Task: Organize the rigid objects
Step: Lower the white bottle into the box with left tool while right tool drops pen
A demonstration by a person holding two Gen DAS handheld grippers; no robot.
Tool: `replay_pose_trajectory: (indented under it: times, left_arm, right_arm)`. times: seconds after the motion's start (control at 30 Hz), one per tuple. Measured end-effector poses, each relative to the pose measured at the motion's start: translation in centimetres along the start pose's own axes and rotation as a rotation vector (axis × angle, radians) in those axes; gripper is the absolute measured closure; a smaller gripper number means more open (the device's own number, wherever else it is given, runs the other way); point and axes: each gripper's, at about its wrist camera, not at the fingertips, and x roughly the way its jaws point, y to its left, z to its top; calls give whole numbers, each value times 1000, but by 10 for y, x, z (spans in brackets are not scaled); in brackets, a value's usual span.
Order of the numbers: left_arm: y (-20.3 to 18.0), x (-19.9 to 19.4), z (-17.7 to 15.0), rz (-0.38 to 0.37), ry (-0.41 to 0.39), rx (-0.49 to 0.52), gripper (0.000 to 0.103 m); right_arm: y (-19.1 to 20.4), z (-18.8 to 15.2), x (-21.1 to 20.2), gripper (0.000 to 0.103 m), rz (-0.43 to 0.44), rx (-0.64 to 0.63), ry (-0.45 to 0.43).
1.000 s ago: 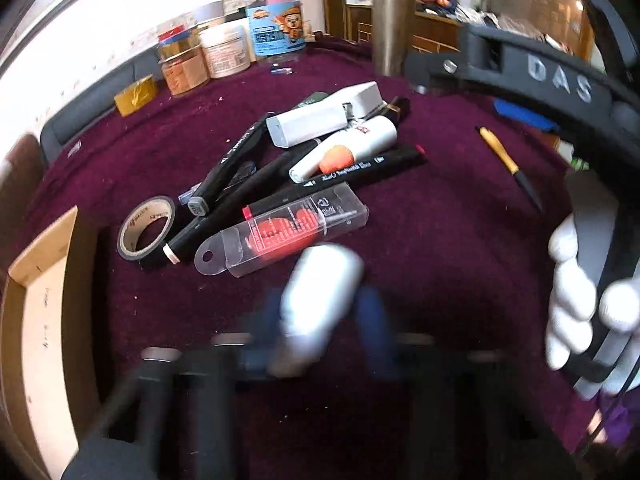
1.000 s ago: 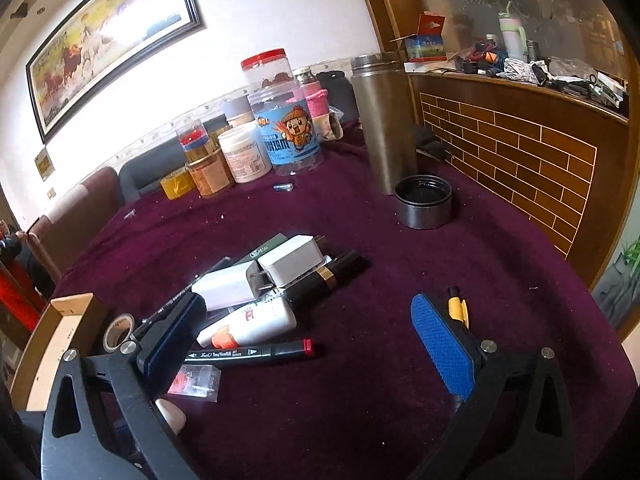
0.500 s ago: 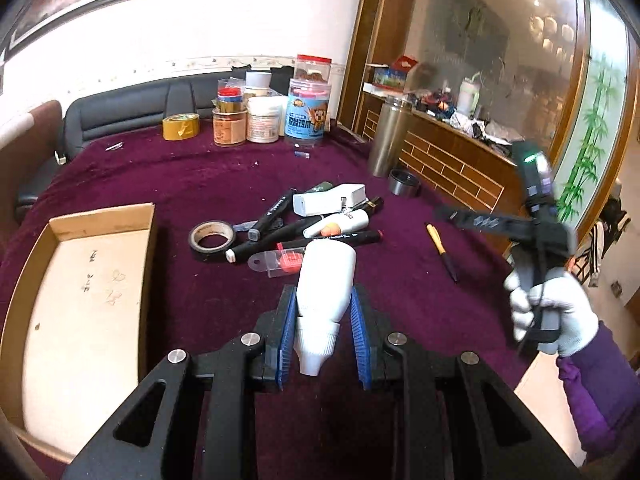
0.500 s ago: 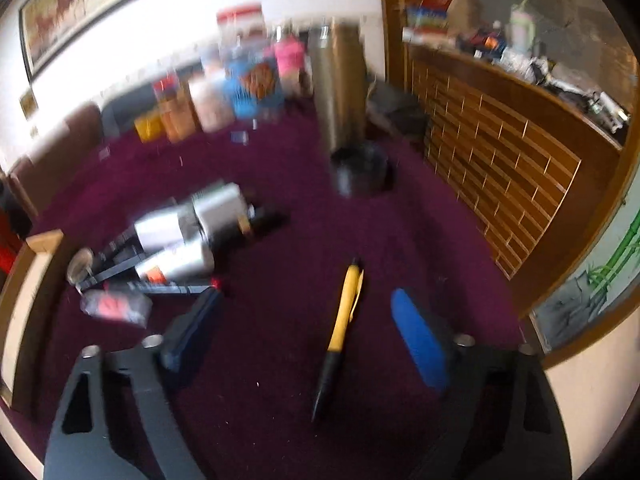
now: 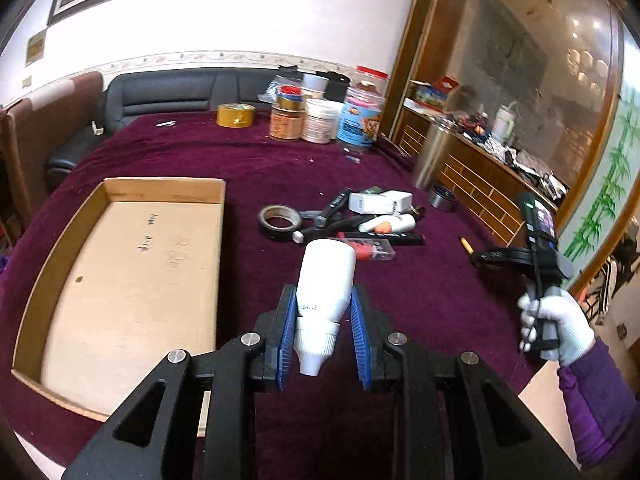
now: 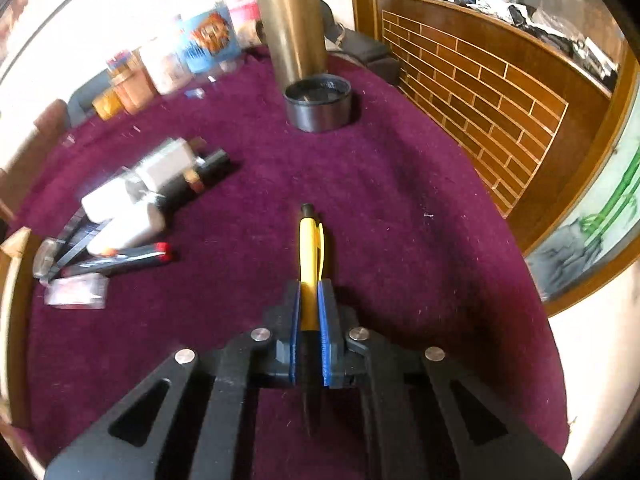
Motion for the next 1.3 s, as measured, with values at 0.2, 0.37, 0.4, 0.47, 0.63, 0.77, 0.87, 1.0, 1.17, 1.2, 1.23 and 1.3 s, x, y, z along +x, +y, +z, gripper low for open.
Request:
replay_pose_trajectory:
  times: [0.2, 0.37, 0.4, 0.47, 0.63, 0.77, 0.87, 1.0, 1.17, 1.2, 1.23, 1.3]
  left_arm:
    - [30, -7, 12, 38, -19, -44, 81]
    - [63, 3, 30, 98, -6, -83, 81]
    - [71, 9, 36, 122, 1, -82, 81]
    - [87, 23, 46, 142, 23, -89, 81]
    - [134, 63, 65, 117, 96, -206, 81]
    - [167, 96, 69, 98, 141, -301, 81]
    - [183, 114, 66, 81, 167, -354, 81]
    - [199, 129, 64, 53, 167, -410, 81]
    - [204, 131, 59, -3, 155, -470, 62]
    - [204, 127, 58, 7, 146, -472, 61]
    - [204, 126, 59, 21, 138, -474, 60]
    - [204, 123, 54, 36, 134, -482, 60]
  right_arm:
    - [33, -5, -46, 97, 240, 4, -50]
    - [117, 4, -52, 97, 501, -53, 18]
    - [135, 5, -48, 97, 545, -62, 45]
    - [181, 2, -35, 97, 626, -85, 112]
    - [285, -4, 4, 97, 706, -130, 240]
    - [338, -10, 25, 97, 653, -179, 269]
    - [357, -12, 43, 96, 585, -197, 273]
    - [361, -11, 52, 95, 530, -190, 266]
    - [343, -1, 47, 95, 547, -171, 234]
    - [337, 0, 41, 95, 552, -176, 210]
    - [332, 3, 39, 95, 550, -184, 191]
    - [313, 6, 29, 95, 529, -193, 137]
